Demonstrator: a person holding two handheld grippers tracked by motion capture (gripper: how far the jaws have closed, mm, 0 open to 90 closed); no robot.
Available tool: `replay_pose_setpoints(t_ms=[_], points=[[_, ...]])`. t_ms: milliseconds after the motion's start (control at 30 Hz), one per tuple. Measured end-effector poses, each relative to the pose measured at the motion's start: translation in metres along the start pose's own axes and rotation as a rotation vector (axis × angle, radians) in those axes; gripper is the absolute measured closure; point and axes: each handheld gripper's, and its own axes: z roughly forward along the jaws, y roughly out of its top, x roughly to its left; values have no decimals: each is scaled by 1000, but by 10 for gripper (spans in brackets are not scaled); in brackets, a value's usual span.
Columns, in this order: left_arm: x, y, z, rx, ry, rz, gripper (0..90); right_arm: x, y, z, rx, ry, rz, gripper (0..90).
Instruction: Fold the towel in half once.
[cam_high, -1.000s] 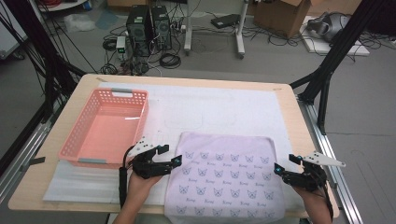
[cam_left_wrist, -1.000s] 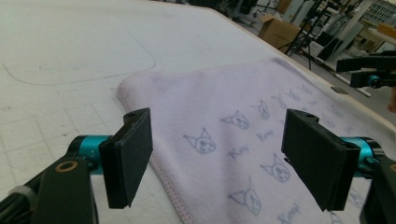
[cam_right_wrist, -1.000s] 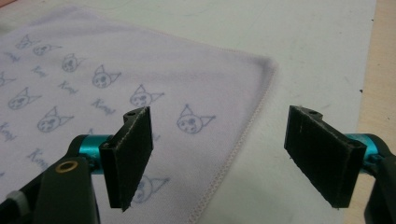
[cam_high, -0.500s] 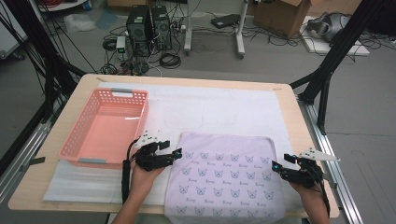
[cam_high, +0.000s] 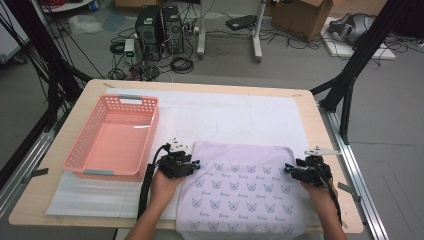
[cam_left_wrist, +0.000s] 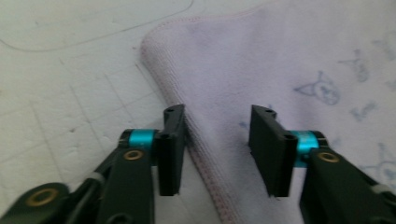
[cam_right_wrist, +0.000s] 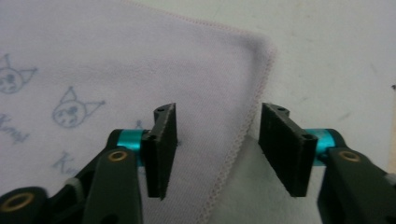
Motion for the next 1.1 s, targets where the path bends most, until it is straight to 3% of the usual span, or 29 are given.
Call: replay_pose_setpoints(t_ms=[67,133,167,233,300,367,467,567,633,667,733,800,967,1000,1100], points=[[-1,0,0,2,14,31,696,2,1,0,6,-16,-4,535],[1,0,0,0,-23,12,862,2,2,-1,14,8,-5,805],[3,0,0,2,-36,-12,867,1,3,-1,24,38,-5,851],[8,0,0,-3,-59,-65,872,3,7,-1,48,32,-38,869],[11,1,-1,-20,-17,-73,874,2,10,0,52,28,-45,875],[16,1,-3,-57,-10,-122,875,1,13,1,35,14,-55,878],[18,8,-6,-73,19,-113,875,-3,21,-1,-10,-12,-57,880],[23,26,-12,-133,39,-130,875,-5,34,-5,-58,-46,-55,880],[27,36,-15,-146,56,-126,875,-10,45,-7,-104,-44,-20,880],[30,40,-17,-166,55,-148,875,-12,50,-9,-130,-44,-9,879],[33,43,-20,-195,48,-182,875,-14,59,-13,-186,-24,26,878],[32,42,-22,-193,39,-159,874,-14,62,-15,-208,-11,37,878],[34,30,-29,-204,-13,-176,873,-12,54,-19,-195,33,18,877],[32,28,-31,-192,-10,-156,872,-12,52,-20,-192,50,23,876],[27,22,-36,-210,-30,-157,872,-9,45,-24,-189,76,18,875]])
